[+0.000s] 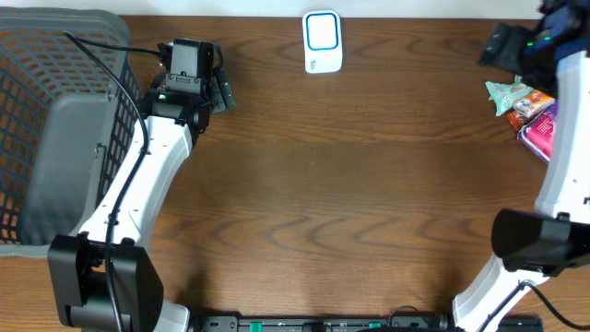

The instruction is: Scan the item barcode

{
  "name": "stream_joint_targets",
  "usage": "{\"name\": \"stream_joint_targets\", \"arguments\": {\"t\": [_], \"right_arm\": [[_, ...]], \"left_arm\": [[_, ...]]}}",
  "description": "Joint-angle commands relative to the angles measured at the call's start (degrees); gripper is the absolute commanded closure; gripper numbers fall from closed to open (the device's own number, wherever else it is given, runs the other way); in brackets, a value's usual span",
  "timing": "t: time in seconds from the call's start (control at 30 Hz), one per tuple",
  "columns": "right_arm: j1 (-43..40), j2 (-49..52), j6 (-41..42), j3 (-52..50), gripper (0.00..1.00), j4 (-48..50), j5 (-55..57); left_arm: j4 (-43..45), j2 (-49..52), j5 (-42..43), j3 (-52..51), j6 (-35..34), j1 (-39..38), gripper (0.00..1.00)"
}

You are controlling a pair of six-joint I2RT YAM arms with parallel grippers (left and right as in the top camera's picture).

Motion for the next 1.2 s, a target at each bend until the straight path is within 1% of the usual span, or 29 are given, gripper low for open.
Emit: {"name": "stream_joint_targets", "arguments": {"t": [0.0,0.1,0.2,0.23,0.37,0.47,0.6,0.73,0.83,1.0,1.17], "right_arm": [[2.9,-5.3,-2.4,-2.3,0.01,-0.5,-0.2],[4.2,-10.6,-3.8,-9.0,0.01,1.1,0.0],[4.3,-16.8,-4.5,-18.3,0.01,5.2,-0.1],[4.3,-21.1,-5.0,-24.5,0.01,8.6,-0.1],[4.9,-34.1,-6.8,-42.3,0.01,19.4,-0.7],[5.8,-44.2,-7.2,-54.1,0.01,26.9,-1.1],[6.1,-56.0,-7.3,-66.3,0.01,33.8,-1.8],[6.1,-62.6,-7.3,-72.4,0.01,34.1,-1.8],[6.1,-65.3,-6.8,-74.9,0.01,32.9,-1.8],[6.1,-65.5,-6.7,-75.4,0.01,27.4,-1.8],[6.1,-65.4,-6.7,-75.4,0.01,24.3,-1.8]], "left_arm": [[0.0,0.1,-0.3,0.0,-0.5,0.2,0.01],[0.0,0.1,-0.3,0.0,-0.5,0.2,0.01],[0.0,0.1,-0.3,0.0,-0.5,0.2,0.01],[0.0,0.1,-0.3,0.0,-0.5,0.2,0.01],[0.0,0.1,-0.3,0.0,-0.5,0.2,0.01],[0.0,0.1,-0.3,0.0,-0.5,0.2,0.01],[0.0,0.1,-0.3,0.0,-0.5,0.2,0.01],[0.0,0.1,-0.3,0.0,-0.5,0.2,0.01],[0.0,0.1,-0.3,0.0,-0.5,0.2,0.01],[0.0,0.1,-0.3,0.0,-0.5,0.2,0.01],[0.0,0.1,-0.3,0.0,-0.5,0.2,0.01]]}}
